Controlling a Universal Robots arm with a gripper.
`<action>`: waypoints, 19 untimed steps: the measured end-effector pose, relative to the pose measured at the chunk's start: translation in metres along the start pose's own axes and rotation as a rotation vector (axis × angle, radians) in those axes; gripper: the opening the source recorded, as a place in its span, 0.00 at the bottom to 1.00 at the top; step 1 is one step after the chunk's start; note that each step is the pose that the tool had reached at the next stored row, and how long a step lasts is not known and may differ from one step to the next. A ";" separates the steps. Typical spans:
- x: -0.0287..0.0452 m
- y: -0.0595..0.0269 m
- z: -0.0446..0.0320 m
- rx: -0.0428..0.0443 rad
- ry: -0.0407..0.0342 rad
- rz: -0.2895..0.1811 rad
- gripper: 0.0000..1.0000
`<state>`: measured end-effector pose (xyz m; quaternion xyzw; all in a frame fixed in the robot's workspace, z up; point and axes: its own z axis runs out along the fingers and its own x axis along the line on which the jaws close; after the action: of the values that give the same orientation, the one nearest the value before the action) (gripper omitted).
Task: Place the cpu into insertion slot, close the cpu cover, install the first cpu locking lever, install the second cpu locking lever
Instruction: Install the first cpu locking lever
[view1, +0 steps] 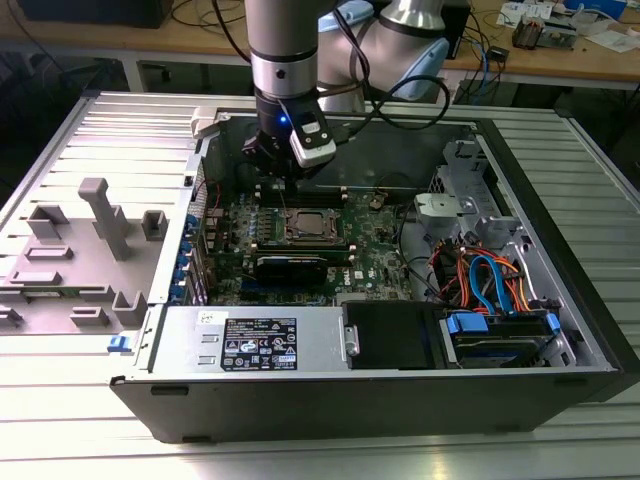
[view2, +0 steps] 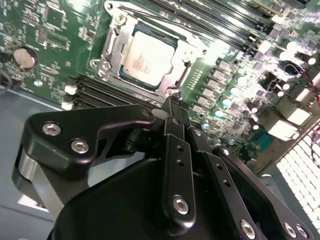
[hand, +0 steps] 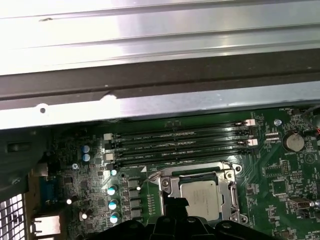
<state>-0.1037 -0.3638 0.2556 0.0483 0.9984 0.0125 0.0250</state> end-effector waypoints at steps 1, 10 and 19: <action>0.0013 -0.0001 -0.0004 -0.0001 0.0005 -0.001 0.11; 0.0111 -0.0009 -0.0092 -0.0122 0.0026 -0.025 0.11; 0.0240 -0.0022 -0.0093 -0.0259 0.0074 -0.098 0.11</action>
<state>-0.1283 -0.3638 0.2637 -0.0010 0.9995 0.0243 0.0225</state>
